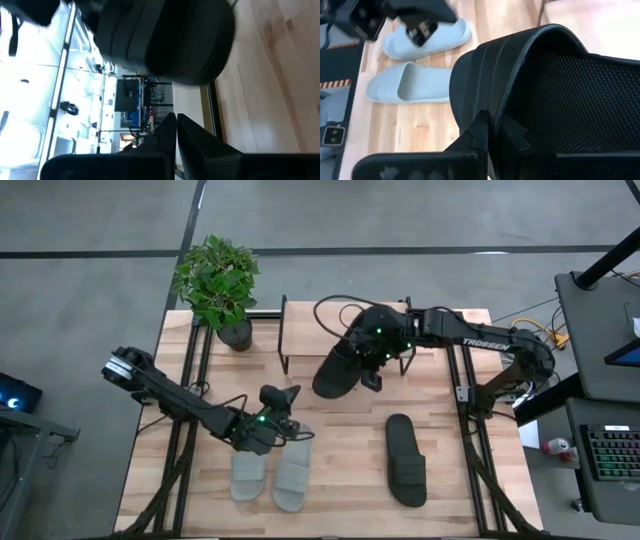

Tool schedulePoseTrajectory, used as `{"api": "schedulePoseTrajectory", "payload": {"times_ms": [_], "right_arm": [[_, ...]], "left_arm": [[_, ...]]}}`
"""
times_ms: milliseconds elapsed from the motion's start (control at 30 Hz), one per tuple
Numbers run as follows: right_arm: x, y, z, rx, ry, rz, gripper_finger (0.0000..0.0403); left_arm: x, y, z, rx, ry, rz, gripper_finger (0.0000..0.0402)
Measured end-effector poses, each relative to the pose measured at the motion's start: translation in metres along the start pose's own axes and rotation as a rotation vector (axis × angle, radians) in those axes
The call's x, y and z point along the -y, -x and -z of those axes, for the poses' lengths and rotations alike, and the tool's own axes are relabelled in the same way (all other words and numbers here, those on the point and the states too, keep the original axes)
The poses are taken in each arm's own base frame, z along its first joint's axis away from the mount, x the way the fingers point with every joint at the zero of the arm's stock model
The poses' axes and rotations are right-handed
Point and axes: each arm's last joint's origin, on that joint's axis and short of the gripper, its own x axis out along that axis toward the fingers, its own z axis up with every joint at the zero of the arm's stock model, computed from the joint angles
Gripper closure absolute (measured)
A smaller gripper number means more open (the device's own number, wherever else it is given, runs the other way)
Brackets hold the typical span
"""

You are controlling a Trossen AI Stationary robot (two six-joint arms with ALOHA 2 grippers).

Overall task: Pick and place slides into the shelf
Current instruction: Put the left black slide on the shelf

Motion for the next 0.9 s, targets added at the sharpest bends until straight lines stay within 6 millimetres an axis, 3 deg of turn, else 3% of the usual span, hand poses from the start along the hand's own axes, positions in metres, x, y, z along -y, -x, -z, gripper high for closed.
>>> {"api": "schedulePoseTrajectory", "payload": {"times_ms": [200, 467, 900], "right_arm": [[0.01, 0.015, -0.008, 0.026, -0.002, 0.029, 0.039], [0.012, 0.033, -0.02, 0.081, 0.0, 0.043, 0.039], [0.011, 0.034, -0.022, 0.094, 0.016, 0.038, 0.039]], "left_arm": [[0.004, -0.003, -0.012, 0.016, -0.053, -0.032, 0.0402], [0.01, -0.006, -0.012, 0.006, -0.085, -0.028, 0.0402], [-0.014, -0.009, -0.016, 0.018, -0.025, -0.047, 0.0402]]}}
